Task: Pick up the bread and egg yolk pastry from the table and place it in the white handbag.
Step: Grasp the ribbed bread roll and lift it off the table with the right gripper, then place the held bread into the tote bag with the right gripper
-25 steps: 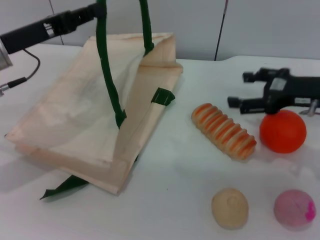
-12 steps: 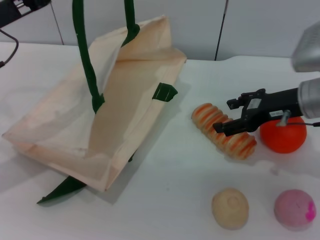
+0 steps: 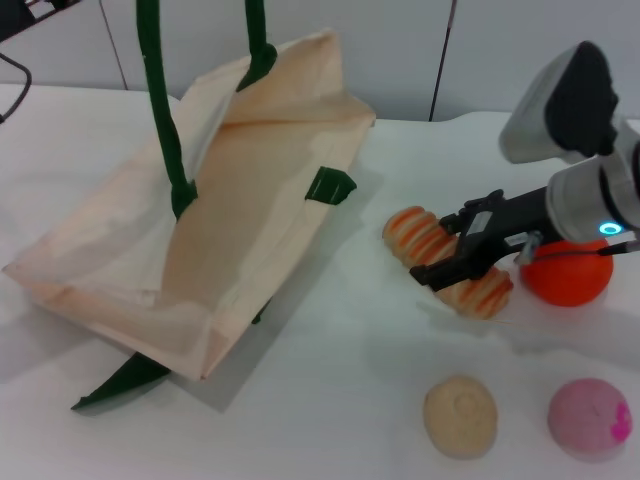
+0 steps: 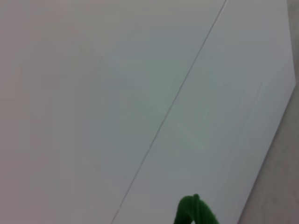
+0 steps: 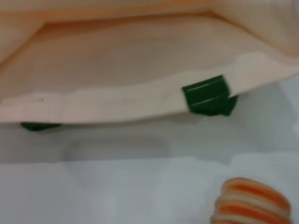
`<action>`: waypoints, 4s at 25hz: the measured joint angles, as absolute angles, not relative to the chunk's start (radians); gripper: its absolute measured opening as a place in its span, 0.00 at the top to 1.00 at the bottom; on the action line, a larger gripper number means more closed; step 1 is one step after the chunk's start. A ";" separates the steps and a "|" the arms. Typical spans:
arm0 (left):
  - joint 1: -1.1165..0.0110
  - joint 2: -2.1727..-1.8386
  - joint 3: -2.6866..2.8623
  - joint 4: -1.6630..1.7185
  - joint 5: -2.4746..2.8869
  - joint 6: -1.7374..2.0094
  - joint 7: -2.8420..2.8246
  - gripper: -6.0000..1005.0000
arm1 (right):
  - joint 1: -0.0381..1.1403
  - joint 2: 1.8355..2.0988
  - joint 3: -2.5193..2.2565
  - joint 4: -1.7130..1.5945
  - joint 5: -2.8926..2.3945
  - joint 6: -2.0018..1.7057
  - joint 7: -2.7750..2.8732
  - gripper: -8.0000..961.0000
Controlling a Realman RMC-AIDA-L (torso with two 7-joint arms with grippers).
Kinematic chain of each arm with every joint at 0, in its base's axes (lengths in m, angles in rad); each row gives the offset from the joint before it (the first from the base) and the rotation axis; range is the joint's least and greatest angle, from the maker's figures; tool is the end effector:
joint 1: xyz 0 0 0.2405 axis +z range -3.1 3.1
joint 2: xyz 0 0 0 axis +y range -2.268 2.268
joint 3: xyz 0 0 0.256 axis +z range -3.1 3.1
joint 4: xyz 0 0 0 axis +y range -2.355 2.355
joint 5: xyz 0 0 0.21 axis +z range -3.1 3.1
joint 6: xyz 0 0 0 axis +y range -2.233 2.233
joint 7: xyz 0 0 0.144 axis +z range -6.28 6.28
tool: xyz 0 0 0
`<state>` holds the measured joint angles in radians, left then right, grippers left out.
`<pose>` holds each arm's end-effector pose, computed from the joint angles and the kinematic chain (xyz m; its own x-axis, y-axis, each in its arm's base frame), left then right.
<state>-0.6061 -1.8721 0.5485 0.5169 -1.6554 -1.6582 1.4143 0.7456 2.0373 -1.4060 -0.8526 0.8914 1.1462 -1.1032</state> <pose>-0.2337 0.3789 0.1323 0.3164 0.3003 0.8999 0.6363 -0.7708 0.0335 0.1890 0.3968 -0.0504 0.9240 -0.3717 0.0902 -0.3309 -0.8952 -0.2985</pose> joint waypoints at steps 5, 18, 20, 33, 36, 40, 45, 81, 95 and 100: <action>-0.606 -1.868 0.535 0.517 -1.657 -1.659 1.414 0.88 | 0.743 2.034 -1.484 -0.866 0.882 1.101 -1.031 0.07; -0.611 -1.868 0.535 0.517 -1.657 -1.657 1.414 0.88 | 0.777 2.032 -1.581 -0.844 0.757 0.992 -0.839 0.07; -0.612 -1.869 0.535 0.517 -1.657 -1.655 1.414 0.88 | 0.799 2.032 -1.592 -0.809 0.754 0.993 -0.832 0.07; -0.614 -1.869 0.535 0.517 -1.657 -1.656 1.414 0.88 | 0.877 2.035 -1.615 -0.677 0.753 0.959 -0.823 0.07; -0.614 -1.869 0.535 0.517 -1.657 -1.655 1.414 0.88 | 0.877 2.035 -1.620 -0.677 0.753 0.960 -0.823 0.08; -0.613 -1.868 0.535 0.517 -1.657 -1.653 1.407 0.88 | 0.877 2.036 -1.620 -0.677 0.754 0.960 -0.822 0.09; -0.612 -1.865 0.535 0.516 -1.657 -1.651 1.399 0.88 | 0.877 2.035 -1.620 -0.679 0.754 0.961 -0.822 0.12; -0.647 -1.860 0.527 0.486 -1.644 -1.647 1.394 0.88 | 0.728 2.031 -1.672 -1.237 0.798 1.103 -0.834 0.40; -0.747 -1.878 0.536 0.436 -1.611 -1.654 1.400 0.88 | 1.034 2.041 -1.946 -0.947 0.944 0.892 -0.779 0.47; -0.787 -1.883 0.537 0.393 -1.593 -1.649 1.404 0.88 | 1.103 2.043 -1.980 -0.873 0.945 0.820 -0.742 0.51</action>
<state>-0.7867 -1.8827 0.5368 0.3927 -1.5932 -1.6493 1.4037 1.1031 2.0428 -1.9799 -0.8735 0.9448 0.8202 -0.7423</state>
